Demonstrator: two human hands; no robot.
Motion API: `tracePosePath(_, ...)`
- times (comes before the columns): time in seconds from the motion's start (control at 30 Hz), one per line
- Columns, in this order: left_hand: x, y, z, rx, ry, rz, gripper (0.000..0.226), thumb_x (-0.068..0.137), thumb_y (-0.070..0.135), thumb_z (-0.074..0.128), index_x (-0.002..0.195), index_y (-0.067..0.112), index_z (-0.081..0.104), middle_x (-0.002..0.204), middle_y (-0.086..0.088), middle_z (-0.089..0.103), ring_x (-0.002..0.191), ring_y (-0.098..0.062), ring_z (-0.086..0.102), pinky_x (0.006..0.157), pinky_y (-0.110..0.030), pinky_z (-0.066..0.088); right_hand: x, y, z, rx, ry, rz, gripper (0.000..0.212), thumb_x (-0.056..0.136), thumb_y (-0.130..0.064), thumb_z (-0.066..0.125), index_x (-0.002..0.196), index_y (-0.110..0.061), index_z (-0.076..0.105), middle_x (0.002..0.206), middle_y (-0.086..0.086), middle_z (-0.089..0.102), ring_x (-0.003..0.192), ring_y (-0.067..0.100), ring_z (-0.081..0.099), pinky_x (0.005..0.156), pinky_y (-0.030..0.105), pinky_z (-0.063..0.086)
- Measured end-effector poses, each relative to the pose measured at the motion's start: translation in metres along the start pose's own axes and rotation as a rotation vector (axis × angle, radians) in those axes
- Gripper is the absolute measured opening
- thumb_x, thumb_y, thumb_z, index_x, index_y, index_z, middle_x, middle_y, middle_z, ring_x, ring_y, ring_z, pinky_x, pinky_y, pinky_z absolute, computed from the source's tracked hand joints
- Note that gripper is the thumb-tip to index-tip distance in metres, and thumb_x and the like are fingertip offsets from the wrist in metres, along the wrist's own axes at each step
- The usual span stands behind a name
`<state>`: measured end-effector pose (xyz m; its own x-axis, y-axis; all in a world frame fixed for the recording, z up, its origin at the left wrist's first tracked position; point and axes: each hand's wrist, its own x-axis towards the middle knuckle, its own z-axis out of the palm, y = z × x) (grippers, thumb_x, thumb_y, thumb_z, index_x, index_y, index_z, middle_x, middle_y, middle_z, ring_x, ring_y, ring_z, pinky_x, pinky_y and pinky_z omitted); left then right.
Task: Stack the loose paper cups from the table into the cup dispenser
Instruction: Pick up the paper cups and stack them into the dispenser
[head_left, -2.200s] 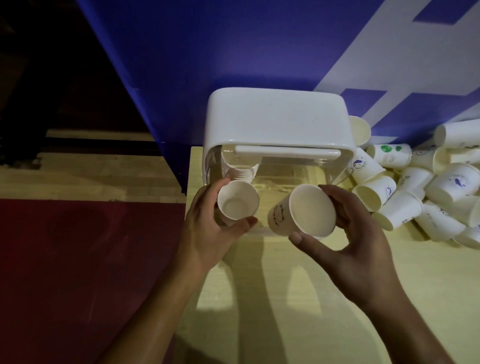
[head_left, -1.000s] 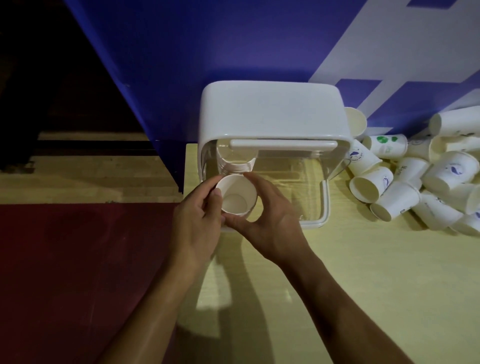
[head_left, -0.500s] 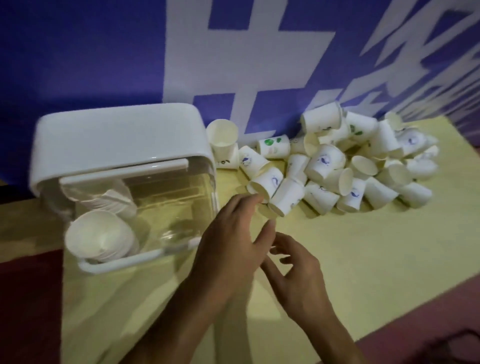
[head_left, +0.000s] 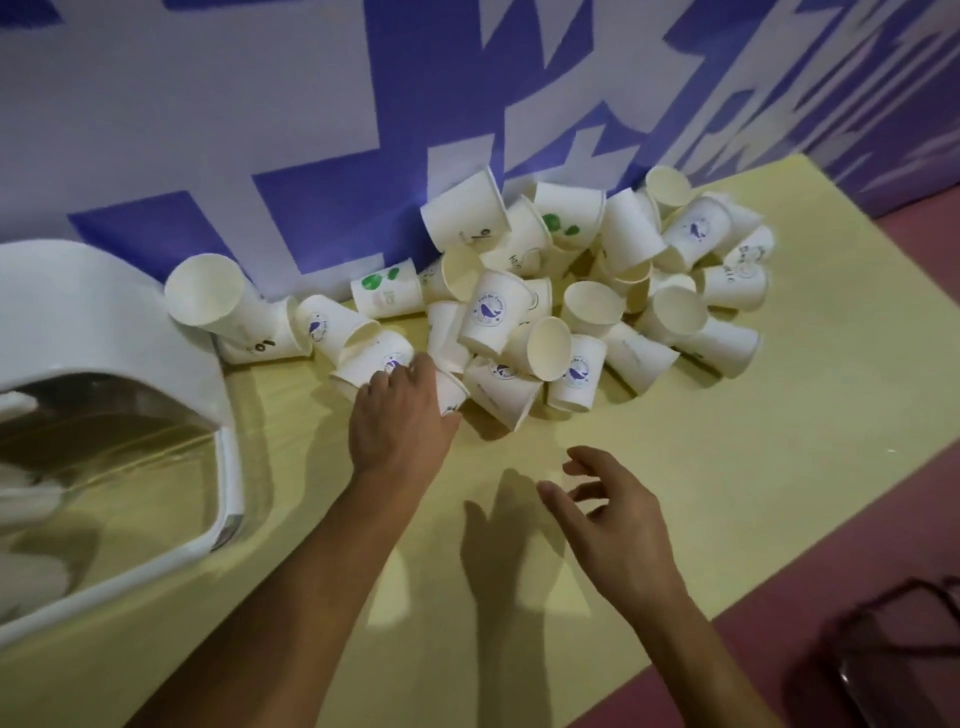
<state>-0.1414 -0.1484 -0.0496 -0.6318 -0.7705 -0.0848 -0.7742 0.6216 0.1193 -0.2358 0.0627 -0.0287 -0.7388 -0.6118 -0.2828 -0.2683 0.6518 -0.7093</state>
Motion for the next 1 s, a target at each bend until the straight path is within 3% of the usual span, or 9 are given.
tracePosePath(0.13, -0.01, -0.001, -0.01, -0.15, 0.003, -0.017, 0.07, 0.087, 0.044, 0.07, 0.144, 0.015, 0.042, 0.117, -0.014, 0.063, 0.101, -0.035, 0.062, 0.08, -0.043, 0.05, 0.047, -0.006, 0.016, 0.014, -0.068, 0.038, 0.075, 0.082, -0.052, 0.082, 0.146, -0.027, 0.051, 0.126, -0.008, 0.06, 0.095, 0.012, 0.065, 0.076, 0.026, 0.051)
tracePosePath(0.2, -0.026, -0.007, -0.023, -0.361, 0.02, -0.044, 0.073, 0.085, 0.042, 0.072, 0.148, 0.024, 0.041, 0.124, -0.009, 0.058, 0.103, -0.033, 0.062, 0.076, -0.041, 0.052, 0.064, -0.01, 0.027, 0.056, -0.069, 0.031, 0.07, 0.078, -0.053, 0.085, 0.137, -0.028, 0.055, 0.122, -0.008, 0.064, 0.097, 0.014, 0.066, 0.078, 0.027, 0.051)
tracePosePath(0.33, -0.067, -0.033, -0.039, -0.874, 0.079, -0.177, 0.064, 0.081, 0.039, 0.082, 0.135, 0.042, 0.047, 0.127, 0.012, 0.062, 0.101, -0.01, 0.065, 0.079, -0.028, 0.054, 0.083, -0.02, 0.045, 0.309, -0.07, 0.05, 0.041, 0.08, -0.037, 0.089, 0.115, -0.032, 0.07, 0.102, -0.024, 0.076, 0.093, -0.011, 0.068, 0.073, 0.009, 0.048)
tracePosePath(0.4, -0.087, -0.047, -0.043, -1.02, 0.095, -0.223, 0.06, 0.08, 0.039, 0.086, 0.127, 0.047, 0.049, 0.119, 0.022, 0.065, 0.096, 0.001, 0.066, 0.071, -0.012, 0.051, 0.087, -0.021, 0.051, 0.384, -0.048, 0.047, 0.031, 0.083, -0.031, 0.088, 0.109, -0.035, 0.071, 0.098, -0.029, 0.076, 0.093, -0.01, 0.071, 0.076, 0.012, 0.054)
tracePosePath(0.47, -0.102, -0.06, -0.046, -1.124, 0.11, -0.268, 0.057, 0.079, 0.048, 0.086, 0.121, 0.052, 0.049, 0.115, 0.029, 0.065, 0.098, 0.003, 0.065, 0.07, -0.009, 0.05, 0.09, -0.018, 0.056, 0.42, -0.03, 0.067, 0.034, 0.085, -0.029, 0.086, 0.117, -0.03, 0.072, 0.104, -0.021, 0.078, 0.096, -0.004, 0.073, 0.082, 0.021, 0.058)
tracePosePath(0.57, -0.118, -0.077, -0.051, -1.229, 0.146, -0.314, 0.054, 0.074, 0.063, 0.08, 0.118, 0.059, 0.05, 0.114, 0.031, 0.066, 0.099, -0.002, 0.069, 0.072, -0.017, 0.055, 0.091, -0.015, 0.058, 0.411, -0.011, 0.112, 0.04, 0.085, -0.036, 0.086, 0.121, -0.024, 0.073, 0.109, -0.011, 0.079, 0.097, 0.003, 0.074, 0.085, 0.028, 0.059)
tracePosePath(0.67, -0.127, -0.092, -0.055, -1.329, 0.172, -0.343, 0.053, 0.071, 0.063, 0.073, 0.119, 0.062, 0.05, 0.112, 0.028, 0.071, 0.098, -0.003, 0.073, 0.078, -0.038, 0.06, 0.077, -0.024, 0.054, 0.409, -0.009, 0.13, 0.039, 0.085, -0.039, 0.085, 0.118, -0.023, 0.073, 0.104, -0.009, 0.079, 0.091, 0.003, 0.074, 0.083, 0.027, 0.06)
tracePosePath(0.87, -0.149, -0.123, -0.066, -1.384, 0.294, -0.375, 0.053, 0.075, 0.059, 0.072, 0.124, 0.06, 0.052, 0.113, 0.01, 0.073, 0.097, -0.015, 0.073, 0.077, -0.043, 0.06, 0.018, -0.052, 0.046, 0.329, 0.019, 0.097, 0.04, 0.089, -0.046, 0.075, 0.125, -0.033, 0.065, 0.109, -0.001, 0.074, 0.082, 0.019, 0.074, 0.069, 0.034, 0.058)
tracePosePath(1.0, -0.171, -0.15, -0.084, -1.368, 0.374, -0.324, 0.041, 0.093, 0.055, 0.052, 0.133, 0.044, 0.05, 0.117, 0.023, 0.066, 0.098, 0.0, 0.066, 0.079, -0.018, 0.053, -0.02, -0.089, 0.046, 0.255, -0.009, -0.044, 0.062, 0.09, -0.07, 0.061, 0.14, -0.034, 0.061, 0.116, -0.001, 0.073, 0.088, 0.019, 0.067, 0.064, 0.036, 0.05)
